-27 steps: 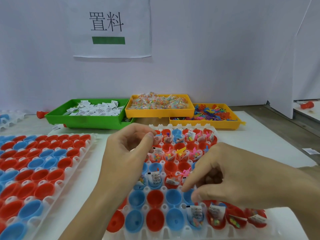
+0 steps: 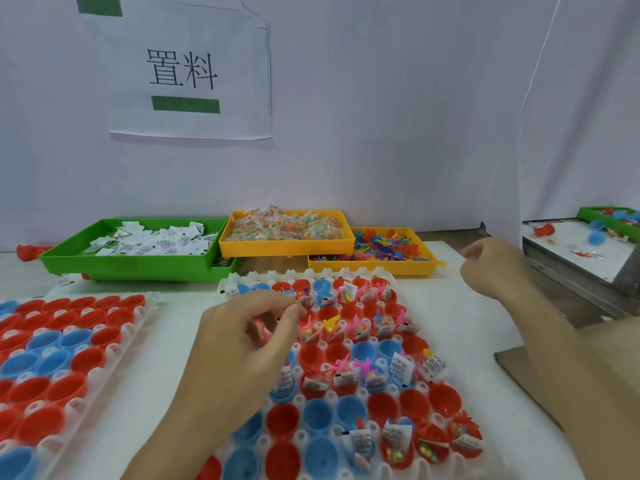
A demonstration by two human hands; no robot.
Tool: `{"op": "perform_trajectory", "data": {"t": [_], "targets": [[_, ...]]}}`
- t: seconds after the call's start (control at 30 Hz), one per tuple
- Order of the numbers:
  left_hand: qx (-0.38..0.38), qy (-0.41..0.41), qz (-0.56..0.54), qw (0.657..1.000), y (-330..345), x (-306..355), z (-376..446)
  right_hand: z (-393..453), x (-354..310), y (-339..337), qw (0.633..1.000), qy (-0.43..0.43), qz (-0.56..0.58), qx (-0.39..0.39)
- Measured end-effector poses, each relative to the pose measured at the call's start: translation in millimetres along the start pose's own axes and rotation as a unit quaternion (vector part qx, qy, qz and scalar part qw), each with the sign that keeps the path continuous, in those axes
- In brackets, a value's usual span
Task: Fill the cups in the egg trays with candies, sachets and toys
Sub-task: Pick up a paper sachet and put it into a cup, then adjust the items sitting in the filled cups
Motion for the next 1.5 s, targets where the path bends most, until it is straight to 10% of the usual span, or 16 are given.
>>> {"op": "perform_trajectory", "data": {"t": [0.3, 0.5, 0.9, 1.2, 1.5], "targets": [[0.024, -0.019, -0.016, 0.999, -7.4, -8.9, 3.3, 37.2, -5.6, 46.4, 0.996, -0.018, 0.031, -0.076], [0.024, -0.023, -0.009, 0.999, -7.0, -14.0, 3.8, 60.8, 9.2, 73.7, 0.978, -0.064, -0.140, -0.139], [0.018, -0.020, 0.002, 1.000, -5.6, -15.4, 4.2, 80.1, 22.6, 78.6, 0.986, -0.112, -0.112, -0.044], [0.022, -0.017, -0.009, 1.000, -6.3, -14.5, 3.8, 61.3, 11.8, 29.5, 0.983, -0.018, 0.156, 0.093], [0.017, -0.063, -0.072, 0.995, -3.8, -25.4, 4.0, -79.0, -105.8, 12.7, 0.886, -0.133, 0.436, -0.088]]}}
Point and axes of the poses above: each hand's wrist, its own z-axis towards the middle knuckle, its own y-axis out of the palm, x = y × z, the point moved 8 cm from there along z, towards the middle knuckle, and after that the axes turned 3 degrees about x, right-handed, at the moved point
